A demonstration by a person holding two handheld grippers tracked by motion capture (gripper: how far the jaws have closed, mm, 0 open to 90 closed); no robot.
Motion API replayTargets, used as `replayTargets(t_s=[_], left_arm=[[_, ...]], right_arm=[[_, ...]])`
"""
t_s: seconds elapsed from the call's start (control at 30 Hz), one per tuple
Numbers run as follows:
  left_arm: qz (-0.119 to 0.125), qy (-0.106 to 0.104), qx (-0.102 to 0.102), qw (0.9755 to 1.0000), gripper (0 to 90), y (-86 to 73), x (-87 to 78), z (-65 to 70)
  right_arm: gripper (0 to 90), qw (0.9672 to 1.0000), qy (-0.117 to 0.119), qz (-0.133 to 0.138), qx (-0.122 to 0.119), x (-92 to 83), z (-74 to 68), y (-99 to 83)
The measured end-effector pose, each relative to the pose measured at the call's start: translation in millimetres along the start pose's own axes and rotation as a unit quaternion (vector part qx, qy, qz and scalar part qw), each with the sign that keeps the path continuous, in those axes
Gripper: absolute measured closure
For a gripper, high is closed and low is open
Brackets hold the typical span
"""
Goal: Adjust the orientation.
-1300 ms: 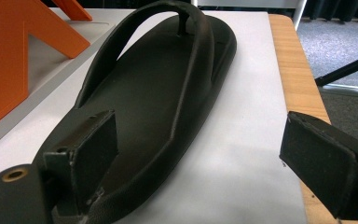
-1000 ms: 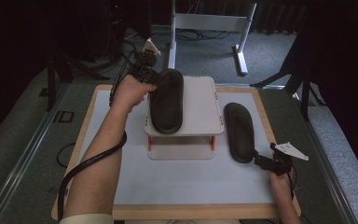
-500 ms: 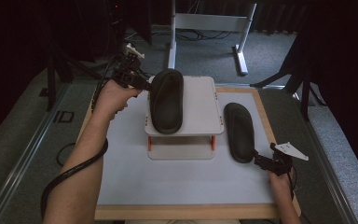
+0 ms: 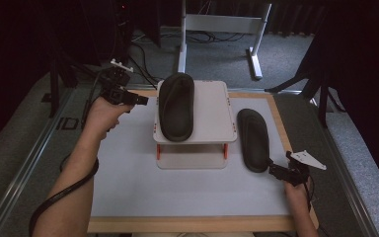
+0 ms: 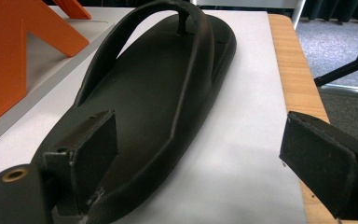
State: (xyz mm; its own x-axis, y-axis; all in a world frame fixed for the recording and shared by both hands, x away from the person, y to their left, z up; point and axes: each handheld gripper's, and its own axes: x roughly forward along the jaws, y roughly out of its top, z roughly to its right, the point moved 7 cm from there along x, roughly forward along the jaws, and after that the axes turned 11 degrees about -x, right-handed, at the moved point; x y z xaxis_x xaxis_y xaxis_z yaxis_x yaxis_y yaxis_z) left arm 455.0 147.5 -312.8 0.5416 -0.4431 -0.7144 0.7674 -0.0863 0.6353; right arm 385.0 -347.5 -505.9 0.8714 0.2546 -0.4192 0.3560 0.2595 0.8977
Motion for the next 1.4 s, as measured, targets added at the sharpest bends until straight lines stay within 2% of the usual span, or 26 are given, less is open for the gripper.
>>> replayTargets(t_s=[0.3, 0.37, 0.43, 0.63, 0.67, 0.7, 0.73, 0.77, 0.83, 0.9, 1.0, 1.07, 1.13, 1.27, 1.3, 1.4], left_arm=[[0.013, -0.002, -0.009, 0.9999, 54.6, -16.0, -3.0, -15.7], [0.030, -0.006, -0.014, 0.9994, 54.7, -21.8, -3.6, -20.7], [0.038, 0.000, -0.011, 0.9992, 54.7, -26.4, -2.6, -24.9], [0.053, -0.002, -0.016, 0.9985, 54.7, -39.5, 1.4, -33.8], [0.053, -0.002, -0.016, 0.9985, 54.6, -39.5, 1.4, -33.8], [0.061, 0.003, -0.003, 0.9981, 54.7, -44.7, 2.6, -34.4], [0.061, 0.003, -0.003, 0.9981, 54.6, -44.7, 2.6, -34.4], [0.074, 0.006, 0.009, 0.9972, 54.6, -51.4, 4.0, -34.8], [0.083, -0.005, 0.014, 0.9964, 54.6, -59.2, 6.4, -36.0], [0.087, -0.002, 0.013, 0.9961, 54.7, -63.1, 7.9, -38.1], [0.094, -0.006, 0.004, 0.9956, 54.7, -77.4, 12.9, -46.6], [0.102, 0.001, 0.006, 0.9947, 54.7, -83.4, 14.6, -49.7], [0.109, -0.005, 0.008, 0.9940, 54.7, -89.7, 15.5, -51.4], [0.116, -0.001, 0.013, 0.9932, 54.7, -100.9, 18.8, -55.8], [0.123, 0.007, 0.015, 0.9923, 54.7, -108.5, 21.0, -59.9], [0.137, 0.004, 0.009, 0.9905, 54.7, -118.2, 23.2, -65.9]], right_arm=[[10.5, 1.0000, -0.001, 0.003, -0.001, -0.6, 0.4, 0.1], [10.5, 1.0000, -0.001, 0.004, 0.000, -0.7, 0.5, 0.1], [10.6, 1.0000, -0.002, 0.004, 0.000, -0.6, 0.6, 0.2], [10.5, 1.0000, -0.003, 0.004, -0.001, -0.5, 0.3, 0.2], [10.5, 1.0000, -0.004, 0.004, -0.001, -0.5, 0.3, 0.2], [10.5, 1.0000, -0.004, 0.004, -0.001, -0.5, 0.3, 0.2], [10.5, 1.0000, -0.003, 0.004, 0.000, -0.6, 0.3, 0.2], [10.5, 1.0000, -0.004, 0.004, 0.000, -0.7, 0.4, 0.2], [10.5, 1.0000, -0.003, 0.004, 0.000, -0.6, 0.4, 0.2], [10.5, 1.0000, -0.004, 0.003, -0.001, -0.4, 0.2, 0.2], [10.5, 1.0000, -0.004, 0.003, -0.003, -0.4, 0.1, 0.2], [10.5, 1.0000, -0.004, 0.003, -0.003, -0.3, 0.1, 0.2], [10.5, 1.0000, -0.004, 0.003, -0.002, -0.4, 0.1, 0.2], [10.5, 1.0000, -0.004, 0.003, -0.002, -0.3, 0.1, 0.2], [10.5, 1.0000, -0.006, 0.002, -0.003, -0.2, 0.0, 0.2], [10.5, 0.9999, -0.008, 0.010, -0.005, -0.6, 0.3, 1.1]])
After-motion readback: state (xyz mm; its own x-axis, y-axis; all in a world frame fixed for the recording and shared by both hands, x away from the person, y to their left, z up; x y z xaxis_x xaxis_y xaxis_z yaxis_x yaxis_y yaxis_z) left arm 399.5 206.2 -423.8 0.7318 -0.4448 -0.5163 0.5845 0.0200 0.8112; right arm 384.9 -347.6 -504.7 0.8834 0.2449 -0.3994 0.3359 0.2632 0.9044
